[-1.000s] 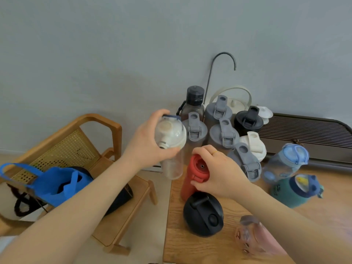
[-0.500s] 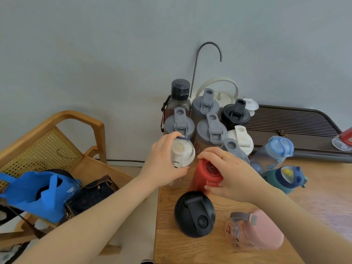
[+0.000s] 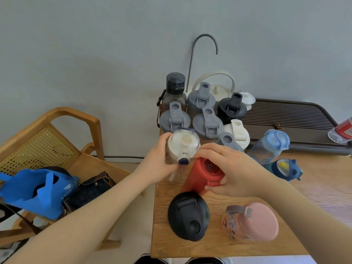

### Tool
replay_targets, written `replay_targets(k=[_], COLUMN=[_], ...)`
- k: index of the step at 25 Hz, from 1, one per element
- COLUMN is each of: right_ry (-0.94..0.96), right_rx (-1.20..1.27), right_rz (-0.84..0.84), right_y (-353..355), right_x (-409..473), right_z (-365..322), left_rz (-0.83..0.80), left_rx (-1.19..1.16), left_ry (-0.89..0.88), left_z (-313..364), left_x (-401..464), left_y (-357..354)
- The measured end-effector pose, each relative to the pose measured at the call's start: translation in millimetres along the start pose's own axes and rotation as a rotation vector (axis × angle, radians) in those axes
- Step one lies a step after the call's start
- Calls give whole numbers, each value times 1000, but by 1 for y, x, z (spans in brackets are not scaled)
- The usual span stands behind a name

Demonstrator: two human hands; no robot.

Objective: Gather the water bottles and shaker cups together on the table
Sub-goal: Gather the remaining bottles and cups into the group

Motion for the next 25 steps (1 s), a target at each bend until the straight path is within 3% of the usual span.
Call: replay_targets(k=[5, 9, 12, 16, 22, 25], right_ry=[10, 19, 54, 55, 70, 143], right_rx=[23, 9, -55, -80, -114, -284], right_rz=[3, 16, 74, 71, 103, 166], right_y=[-5, -15, -12, -12, -16, -18], right_x=[-4, -1, -4, -8, -6, -2], right_z=[-2, 2, 2, 6, 8, 4], left_rz=[-44, 19, -8, -59, -145, 67], left_rx=[97, 174, 166, -24, 76, 143], left_ry=[69, 77, 80, 81, 102, 54], left_z=[-19, -28, -32, -45, -44, -25], left_x=[17, 23, 26, 29, 30, 8], left_y=[-29, -35, -37, -46, -46, -13])
Point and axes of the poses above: each hand's wrist, its own x-axis towards the middle knuckle, its own y-axis out of the back of the hand, z = x × y, the point moved 2 cm from there along x, towards the middle knuckle, and after that the axes turned 4 degrees about -x, right-handed, at the moved point
